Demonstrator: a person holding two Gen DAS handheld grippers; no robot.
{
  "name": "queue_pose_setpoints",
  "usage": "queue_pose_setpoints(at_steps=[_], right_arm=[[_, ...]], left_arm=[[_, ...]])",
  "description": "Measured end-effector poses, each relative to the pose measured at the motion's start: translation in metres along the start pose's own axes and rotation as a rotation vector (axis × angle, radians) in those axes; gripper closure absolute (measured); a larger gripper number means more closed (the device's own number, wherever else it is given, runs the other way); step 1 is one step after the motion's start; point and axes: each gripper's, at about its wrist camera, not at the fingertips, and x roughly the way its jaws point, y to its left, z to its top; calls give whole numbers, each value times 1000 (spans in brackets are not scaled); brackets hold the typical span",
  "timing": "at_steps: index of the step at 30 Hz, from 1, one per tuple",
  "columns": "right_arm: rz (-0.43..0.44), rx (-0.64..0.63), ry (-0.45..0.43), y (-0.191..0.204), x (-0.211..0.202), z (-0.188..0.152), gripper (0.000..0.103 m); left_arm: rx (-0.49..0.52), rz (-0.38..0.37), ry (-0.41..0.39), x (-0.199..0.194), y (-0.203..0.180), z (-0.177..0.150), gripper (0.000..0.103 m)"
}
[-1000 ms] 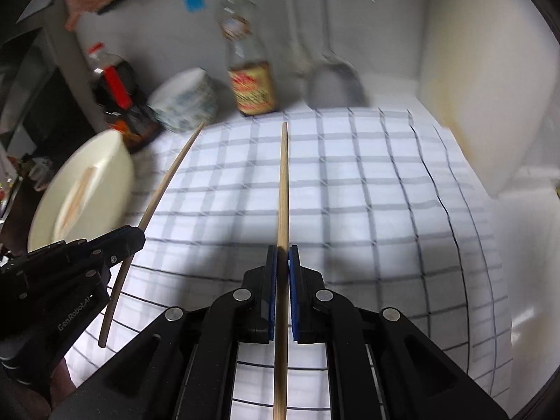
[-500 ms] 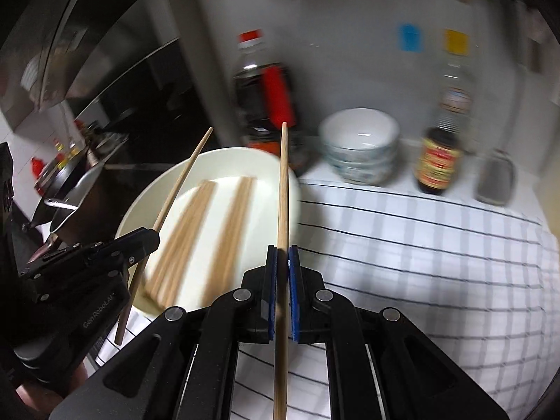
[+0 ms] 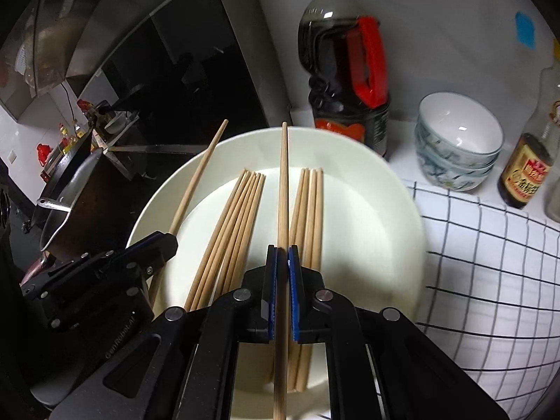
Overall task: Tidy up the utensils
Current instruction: 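Carry both held chopsticks over the white bowl, then lower both chopsticks into the white bowl and open both tools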
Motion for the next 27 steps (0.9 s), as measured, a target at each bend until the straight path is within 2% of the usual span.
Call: queue_pose_setpoints(at_steps=[7,18,19,20,21,23,27], right_arm=[[-26,5,23,-2,16,1,97],[-35,3,29,-2,18,-1,97],[-34,10,18,-3,15,-1,96],[-32,16,11,-3,12,-1,90],[-34,19,4,-4,9,-1,83],[-52,15,-6,-6,3,-3,82],[-75,5,0,-7,-8,-6,82]], left_arm=[[15,23,14,13,4,-2,96],[24,52,32,20,6,-4,95],[19,58,31,19,6,-3,91],[9,64,23,16,8,-3,82],[4,67,16,14,9,-3,78],[-2,80,-4,7,11,-4,64],[-8,86,-8,0,13,-5,56]])
